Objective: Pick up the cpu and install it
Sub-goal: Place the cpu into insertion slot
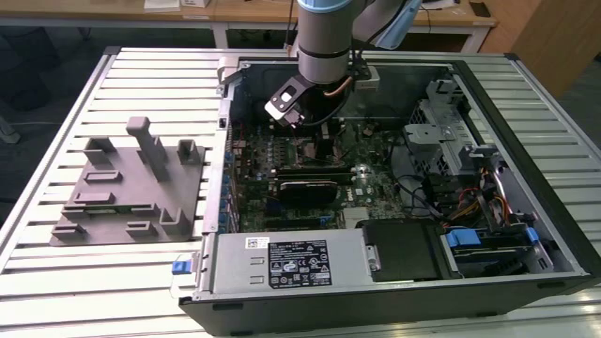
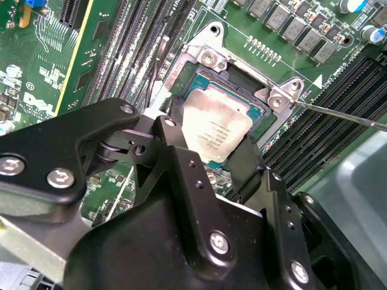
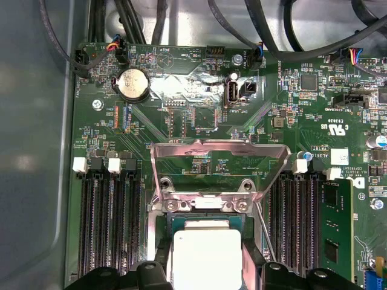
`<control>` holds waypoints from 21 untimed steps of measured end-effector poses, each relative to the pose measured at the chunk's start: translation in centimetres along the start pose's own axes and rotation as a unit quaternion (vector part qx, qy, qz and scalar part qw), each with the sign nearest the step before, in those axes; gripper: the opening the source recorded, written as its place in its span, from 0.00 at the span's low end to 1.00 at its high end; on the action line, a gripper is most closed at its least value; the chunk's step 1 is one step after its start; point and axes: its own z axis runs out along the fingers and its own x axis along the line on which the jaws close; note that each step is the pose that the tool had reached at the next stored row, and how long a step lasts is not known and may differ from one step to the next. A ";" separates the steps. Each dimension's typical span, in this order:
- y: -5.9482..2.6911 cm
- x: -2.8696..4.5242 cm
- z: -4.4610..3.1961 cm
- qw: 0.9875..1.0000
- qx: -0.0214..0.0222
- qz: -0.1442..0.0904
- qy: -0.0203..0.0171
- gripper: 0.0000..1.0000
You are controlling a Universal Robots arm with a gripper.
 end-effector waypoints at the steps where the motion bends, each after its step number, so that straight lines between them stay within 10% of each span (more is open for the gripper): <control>1: 0.00 0.00 0.00 1.000 0.000 0.000 0.000 0.54; 21: 0.05 -0.04 -0.86 1.000 0.000 0.000 0.000 0.61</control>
